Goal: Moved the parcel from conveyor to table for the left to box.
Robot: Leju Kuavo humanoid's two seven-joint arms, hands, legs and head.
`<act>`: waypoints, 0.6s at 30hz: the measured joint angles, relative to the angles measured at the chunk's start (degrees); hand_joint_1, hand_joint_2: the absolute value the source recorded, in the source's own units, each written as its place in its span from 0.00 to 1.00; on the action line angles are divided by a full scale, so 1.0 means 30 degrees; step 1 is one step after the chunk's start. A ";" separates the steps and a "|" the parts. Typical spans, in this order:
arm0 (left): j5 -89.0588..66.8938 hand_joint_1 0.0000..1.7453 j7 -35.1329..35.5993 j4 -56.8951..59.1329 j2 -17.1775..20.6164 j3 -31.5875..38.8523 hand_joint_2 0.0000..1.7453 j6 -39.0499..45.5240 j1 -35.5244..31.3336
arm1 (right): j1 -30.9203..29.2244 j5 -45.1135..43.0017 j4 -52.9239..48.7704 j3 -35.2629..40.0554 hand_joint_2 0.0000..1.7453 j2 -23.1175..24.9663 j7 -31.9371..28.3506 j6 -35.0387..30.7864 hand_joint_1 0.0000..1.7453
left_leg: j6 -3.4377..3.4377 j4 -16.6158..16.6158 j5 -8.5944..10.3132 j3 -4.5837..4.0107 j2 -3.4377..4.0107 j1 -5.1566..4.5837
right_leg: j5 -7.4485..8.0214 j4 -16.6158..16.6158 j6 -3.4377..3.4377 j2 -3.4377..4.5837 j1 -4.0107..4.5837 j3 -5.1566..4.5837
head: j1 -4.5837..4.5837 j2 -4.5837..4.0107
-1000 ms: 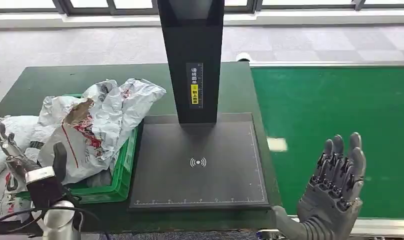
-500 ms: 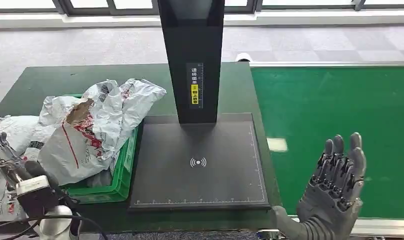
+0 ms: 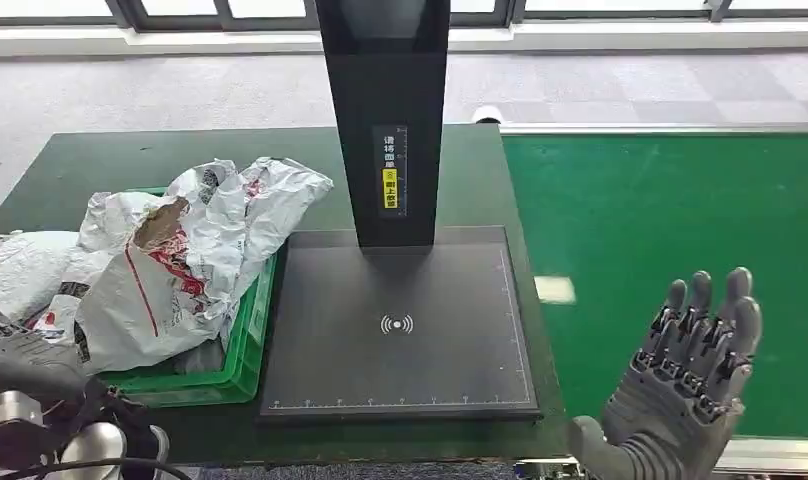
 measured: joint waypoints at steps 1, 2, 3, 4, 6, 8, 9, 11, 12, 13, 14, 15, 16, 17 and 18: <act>0.0246 0.00 0.0000 -0.0216 0.0064 -0.0173 0.00 -0.0295 0.0022 | 0.0000 -0.0066 0.0000 0.0029 0.00 -0.0029 0.0000 -0.0109 0.00 | 0.0000 0.0000 0.0000 0.0001 0.0001 0.0000 | 0.0000 0.0000 0.0000 0.0000 0.0000 0.0000 | 0.0000 0.0000; 0.0492 0.00 0.0000 -0.0384 0.0152 -0.0312 0.00 -0.0738 0.0045 | -0.0002 -0.0109 0.0000 0.0058 0.00 -0.0065 0.0000 -0.0188 0.00 | 0.0000 0.0000 0.0000 0.0004 0.0001 0.0000 | 0.0000 0.0000 0.0000 0.0001 0.0001 0.0000 | 0.0000 0.0007; 0.0870 0.00 0.0000 -0.0581 0.0255 -0.0487 0.00 -0.1593 0.0073 | 0.0000 -0.0124 -0.0007 0.0073 0.00 -0.0109 0.0000 -0.0233 0.00 | 0.0000 0.0000 0.0000 0.0011 0.0002 0.0000 | 0.0000 -0.0001 0.0000 0.0001 0.0001 -0.0006 | -0.0007 0.0000; 0.1664 0.00 -0.0007 -0.0684 0.0413 -0.0697 0.00 -0.3080 0.0062 | -0.0001 -0.0219 -0.0015 0.0087 0.00 -0.0160 0.0000 -0.0211 0.00 | 0.0000 0.0001 0.0000 0.0016 0.0002 0.0000 | 0.0000 -0.0001 0.0000 0.0002 0.0000 -0.0008 | 0.0000 0.0000; 0.3068 0.00 0.0015 -0.0590 0.0736 -0.1337 0.00 -0.8730 -0.0120 | -0.0027 -0.0639 -0.0007 0.0087 0.00 -0.0363 0.0000 -0.0102 0.00 | 0.0002 0.0001 0.0004 0.0011 -0.0001 0.0001 | 0.0000 -0.0001 0.0001 -0.0002 0.0002 -0.0002 | 0.0000 0.0000; 0.2738 0.00 0.0007 -0.0553 0.0779 -0.1573 0.00 -1.6714 -0.0389 | -0.0196 -0.1115 0.0029 0.0087 0.00 -0.0707 0.0000 -0.0138 0.00 | 0.0003 0.0000 0.0003 -0.0028 -0.0003 -0.0005 | 0.0005 0.0000 0.0003 -0.0005 -0.0008 0.0021 | -0.0007 0.0000; 0.2556 0.00 0.0007 -0.0553 0.0786 -0.1573 0.00 -2.0727 -0.0511 | -0.0307 -0.1282 0.0087 0.0087 0.00 -0.0881 0.0000 -0.0217 0.00 | 0.0003 0.0000 -0.0007 -0.0122 0.0001 -0.0005 | 0.0003 0.0000 0.0003 0.0004 -0.0007 0.0039 | 0.0000 0.0000; 0.2498 0.00 -0.0007 -0.0574 0.0845 -0.1646 0.00 -2.5180 -0.0553 | -0.0485 -0.1355 0.0211 0.0109 0.00 -0.1121 0.0000 -0.0379 0.00 | -0.0011 0.0002 -0.0055 -0.0089 0.0022 -0.0009 | -0.0002 0.0000 0.0004 0.0039 -0.0012 0.0046 | -0.0007 0.0000; 0.2505 0.00 0.0000 -0.0582 0.0881 -0.1646 0.00 -2.5086 -0.0628 | -0.0496 -0.1376 0.0247 0.0116 0.00 -0.1209 0.0000 -0.0429 0.00 | -0.0009 0.0003 -0.0055 -0.0051 0.0020 -0.0008 | -0.0003 -0.0001 0.0004 0.0036 -0.0011 0.0045 | 0.0000 0.0000; 0.2505 0.00 0.0007 -0.0582 0.0903 -0.1639 0.00 -2.4447 -0.0691 | -0.0521 -0.1406 0.0292 0.0138 0.00 -0.1275 0.0000 -0.0444 0.00 | -0.0007 0.0006 -0.0045 0.0047 0.0017 -0.0006 | -0.0001 -0.0001 0.0003 0.0031 -0.0008 0.0031 | -0.0007 0.0000; 0.2498 0.00 0.0000 -0.0589 0.0918 -0.1639 0.00 -2.3366 -0.0728 | -0.0561 -0.1413 0.0343 0.0160 0.00 -0.1341 0.0000 -0.0444 0.00 | -0.0007 0.0008 -0.0026 0.0049 0.0014 -0.0006 | 0.0000 0.0000 0.0002 0.0024 -0.0008 0.0031 | 0.0000 0.0000; 0.2432 0.00 0.0000 -0.0597 0.0940 -0.1646 0.00 -2.2244 -0.0738 | -0.0616 -0.1406 0.0386 0.0211 0.00 -0.1399 0.0000 -0.0444 0.00 | -0.0009 0.0008 -0.0023 0.0055 0.0013 -0.0005 | 0.0000 0.0000 0.0001 0.0024 -0.0007 0.0037 | -0.0007 0.0007; 0.2345 0.00 0.0007 -0.0618 0.1005 -0.1646 0.00 -2.1365 -0.0760 | -0.0651 -0.1384 0.0423 0.0284 0.00 -0.1464 0.0000 -0.0444 0.00 | -0.0010 0.0007 -0.0023 0.0059 0.0013 -0.0002 | 0.0000 0.0000 0.0001 0.0025 -0.0003 0.0038 | -0.0007 0.0000; 0.2338 0.00 0.0007 -0.0654 0.1034 -0.1646 0.00 -2.0925 -0.0777 | -0.0654 -0.1340 0.0459 0.0335 0.00 -0.1515 0.0000 -0.0437 0.00 | -0.0011 0.0007 -0.0023 0.0058 0.0012 0.0003 | -0.0001 0.0001 0.0000 0.0024 0.0002 0.0037 | 0.0000 0.0000; 0.2287 0.00 0.0000 -0.0713 0.1063 -0.1660 0.00 -2.0865 -0.0795 | -0.0656 -0.1340 0.0481 0.0342 0.00 -0.1552 0.0000 -0.0437 0.00 | -0.0011 0.0007 -0.0024 0.0055 0.0013 0.0006 | -0.0002 0.0001 -0.0001 0.0024 0.0006 0.0037 | -0.0007 0.0000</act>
